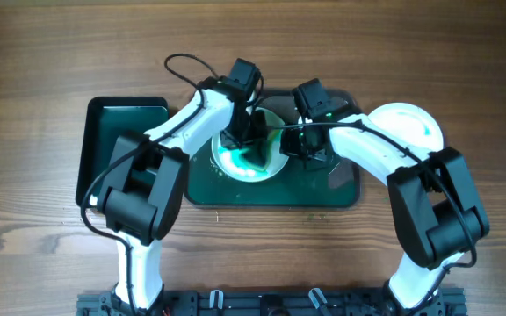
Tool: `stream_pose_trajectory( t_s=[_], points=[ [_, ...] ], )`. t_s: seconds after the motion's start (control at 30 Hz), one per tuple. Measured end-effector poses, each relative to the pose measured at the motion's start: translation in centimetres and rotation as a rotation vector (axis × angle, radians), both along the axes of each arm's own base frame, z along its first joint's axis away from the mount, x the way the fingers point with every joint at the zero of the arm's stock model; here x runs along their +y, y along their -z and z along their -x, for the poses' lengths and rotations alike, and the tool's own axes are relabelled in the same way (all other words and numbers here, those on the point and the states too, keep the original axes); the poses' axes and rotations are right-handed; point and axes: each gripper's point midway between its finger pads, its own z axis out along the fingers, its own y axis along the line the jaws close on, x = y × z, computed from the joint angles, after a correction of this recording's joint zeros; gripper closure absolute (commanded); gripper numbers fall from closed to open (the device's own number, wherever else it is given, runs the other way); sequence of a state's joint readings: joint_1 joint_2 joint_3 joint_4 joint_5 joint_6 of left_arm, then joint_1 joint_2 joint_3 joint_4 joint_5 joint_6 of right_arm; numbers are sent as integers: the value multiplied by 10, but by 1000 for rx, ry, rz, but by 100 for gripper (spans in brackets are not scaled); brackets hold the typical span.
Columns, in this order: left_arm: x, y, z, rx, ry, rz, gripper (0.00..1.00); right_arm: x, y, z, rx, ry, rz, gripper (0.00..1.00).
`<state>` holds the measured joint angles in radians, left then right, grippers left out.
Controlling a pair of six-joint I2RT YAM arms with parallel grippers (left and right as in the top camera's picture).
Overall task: Clean dirty plates on tray and stack at the side
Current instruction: 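Scrub the last plate with the sponge in the left gripper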
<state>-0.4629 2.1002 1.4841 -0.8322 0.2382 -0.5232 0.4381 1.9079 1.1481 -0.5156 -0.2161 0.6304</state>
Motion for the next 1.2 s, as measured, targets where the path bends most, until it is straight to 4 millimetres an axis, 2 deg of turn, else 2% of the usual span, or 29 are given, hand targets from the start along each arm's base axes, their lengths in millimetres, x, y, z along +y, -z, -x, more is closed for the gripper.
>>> stream_pose_trajectory(
  t_s=[0.03,0.13,0.23,0.4,0.5,0.57,0.63,0.7,0.73,0.8,0.83,0.9,0.97,1.03,1.1,1.13,1.2],
  points=[
    [16,0,7,33,-78,-104,96,2,0,1,2,-5,-3,96],
    [29,1,8,38,-192,-190,96,5,0,2,2,-17,-17,96],
    [24,1,8,17,-191,-200,96,5,0,2,2,-18,-17,95],
    [-8,-2,-2,-53,84,-17,96,-1,1,-2,-4,-1,-2,96],
    [-19,-5,-8,-112,212,42,96,-2,1,-2,-6,-1,0,96],
    [-21,-5,-15,-145,218,43,96,-2,1,-3,-6,0,0,96],
    [1,-1,-16,-114,56,-82,96,-1,1,-3,-6,-2,-4,96],
    [44,-1,-6,-64,-157,-293,96,3,1,-1,-4,-11,-9,96],
    [58,-2,-3,-55,-217,-362,96,3,1,-1,-4,-12,-11,96],
    [78,-4,5,-42,-287,-462,96,3,1,-1,-4,-12,-12,96],
    [79,-4,6,-38,-291,-468,96,3,1,-1,-4,-12,-12,96],
    [70,-2,7,-25,-210,-420,96,3,1,0,-3,-12,-11,96],
    [42,1,6,-8,2,-243,96,-2,2,-1,1,-3,5,96],
    [4,-3,3,-35,180,-23,96,-8,3,-3,-1,10,15,96],
    [-23,-7,-1,-80,269,112,96,-8,3,-3,-2,7,18,96],
    [-26,-7,-4,-93,266,124,96,-8,3,-3,-2,6,19,95],
    [-19,-4,-13,-105,169,73,96,-7,2,-5,-9,6,15,96]
  ],
)
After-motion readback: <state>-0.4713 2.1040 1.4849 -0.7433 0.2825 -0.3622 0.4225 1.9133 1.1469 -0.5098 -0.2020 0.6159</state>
